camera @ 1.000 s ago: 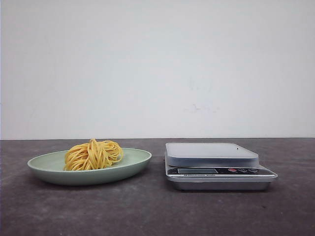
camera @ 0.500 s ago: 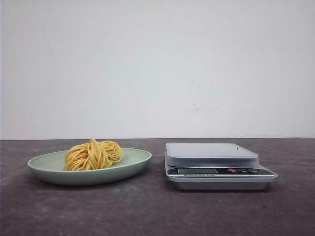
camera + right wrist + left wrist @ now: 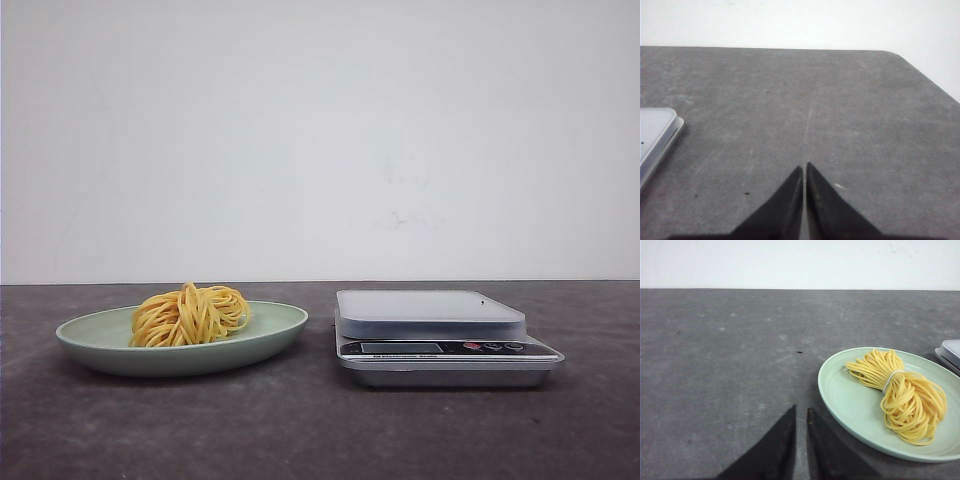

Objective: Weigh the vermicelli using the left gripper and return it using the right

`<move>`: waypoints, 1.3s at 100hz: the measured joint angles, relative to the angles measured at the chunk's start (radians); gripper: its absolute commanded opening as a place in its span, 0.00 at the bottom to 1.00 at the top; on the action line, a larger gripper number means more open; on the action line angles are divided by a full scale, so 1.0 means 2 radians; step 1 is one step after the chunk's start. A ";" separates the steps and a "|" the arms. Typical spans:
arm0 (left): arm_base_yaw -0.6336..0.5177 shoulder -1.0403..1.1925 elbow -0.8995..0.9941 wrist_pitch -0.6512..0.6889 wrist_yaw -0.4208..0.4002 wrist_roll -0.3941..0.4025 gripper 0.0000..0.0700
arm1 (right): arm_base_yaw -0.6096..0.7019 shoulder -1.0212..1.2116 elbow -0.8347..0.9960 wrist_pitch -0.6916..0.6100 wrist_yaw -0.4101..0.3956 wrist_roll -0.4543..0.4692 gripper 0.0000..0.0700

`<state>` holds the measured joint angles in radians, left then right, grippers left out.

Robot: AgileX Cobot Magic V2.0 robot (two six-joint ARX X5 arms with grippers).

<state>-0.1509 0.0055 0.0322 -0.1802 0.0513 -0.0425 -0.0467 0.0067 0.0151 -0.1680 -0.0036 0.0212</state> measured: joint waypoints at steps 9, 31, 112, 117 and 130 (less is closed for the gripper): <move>0.000 0.000 0.000 0.000 0.000 0.000 0.01 | 0.000 0.000 0.000 0.000 0.000 0.000 0.00; 0.000 0.000 0.000 0.000 0.000 0.000 0.01 | 0.000 0.000 0.000 0.000 0.000 0.000 0.00; 0.000 0.000 0.000 0.001 0.000 -0.010 0.01 | 0.000 0.000 0.000 0.016 -0.002 0.002 0.00; 0.000 0.000 0.000 0.004 0.000 -0.012 0.01 | 0.000 0.000 0.000 0.021 -0.008 0.007 0.00; 0.000 0.000 0.000 0.018 0.000 -0.018 0.01 | 0.000 0.000 0.000 0.032 -0.030 0.025 0.00</move>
<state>-0.1509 0.0055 0.0322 -0.1448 0.0513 -0.0780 -0.0467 0.0067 0.0151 -0.1036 -0.0643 0.0715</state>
